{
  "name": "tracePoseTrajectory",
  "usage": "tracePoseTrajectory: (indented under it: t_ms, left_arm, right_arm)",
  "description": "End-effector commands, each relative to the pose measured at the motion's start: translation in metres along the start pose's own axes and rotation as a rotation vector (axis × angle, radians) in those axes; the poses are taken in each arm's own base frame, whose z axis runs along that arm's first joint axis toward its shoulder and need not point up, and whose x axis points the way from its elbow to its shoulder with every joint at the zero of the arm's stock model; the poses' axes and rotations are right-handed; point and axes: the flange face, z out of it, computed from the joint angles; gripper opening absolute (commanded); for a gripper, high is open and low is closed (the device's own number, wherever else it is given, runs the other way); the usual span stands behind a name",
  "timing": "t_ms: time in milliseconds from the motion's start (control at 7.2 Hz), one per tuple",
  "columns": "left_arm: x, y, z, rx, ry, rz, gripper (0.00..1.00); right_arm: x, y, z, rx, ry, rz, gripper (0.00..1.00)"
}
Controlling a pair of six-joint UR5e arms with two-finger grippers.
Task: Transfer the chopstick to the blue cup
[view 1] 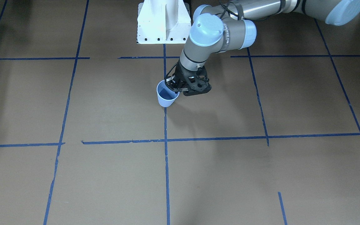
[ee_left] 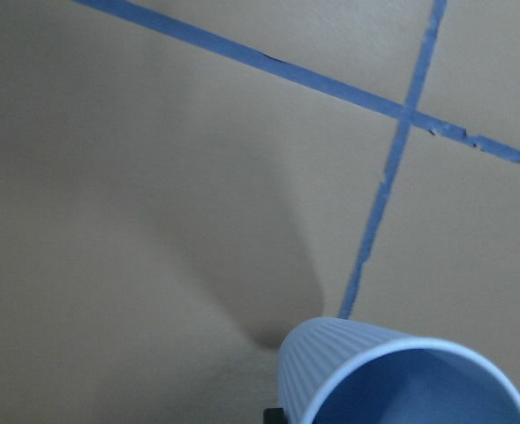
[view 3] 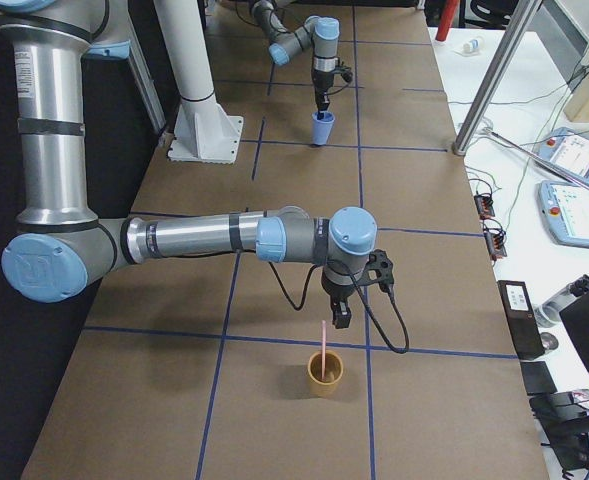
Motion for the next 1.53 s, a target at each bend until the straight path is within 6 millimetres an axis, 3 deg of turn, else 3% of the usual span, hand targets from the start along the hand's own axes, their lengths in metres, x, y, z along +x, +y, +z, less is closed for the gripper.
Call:
tracePoseTrajectory:
  t_ms: [0,278,417,556,972,1389]
  left_arm:
    - [0.008,0.001,0.006,0.046,-0.012,0.005,0.02]
    - [0.005,-0.001,0.006,0.088,-0.021,0.004,0.17]
    - [0.006,0.0,0.006,0.09,-0.018,0.006,0.77]
    - [0.006,0.001,0.004,0.09,-0.015,0.005,1.0]
    - [-0.003,0.006,-0.009,0.091,0.006,0.007,1.0]
    - [-0.003,0.008,-0.012,0.091,0.012,0.006,1.0]
  right_arm:
    - [-0.004,-0.001,-0.004,0.008,0.003,-0.009,1.0]
    - [-0.006,-0.001,-0.006,0.012,0.002,-0.015,1.0]
    - [-0.007,-0.001,-0.006,0.031,-0.006,-0.034,1.0]
    - [-0.005,0.002,-0.004,0.062,-0.003,-0.059,0.99]
    - [0.003,0.006,0.004,0.06,-0.006,-0.019,0.98]
    - [0.011,0.002,0.011,0.119,0.013,-0.293,0.98]
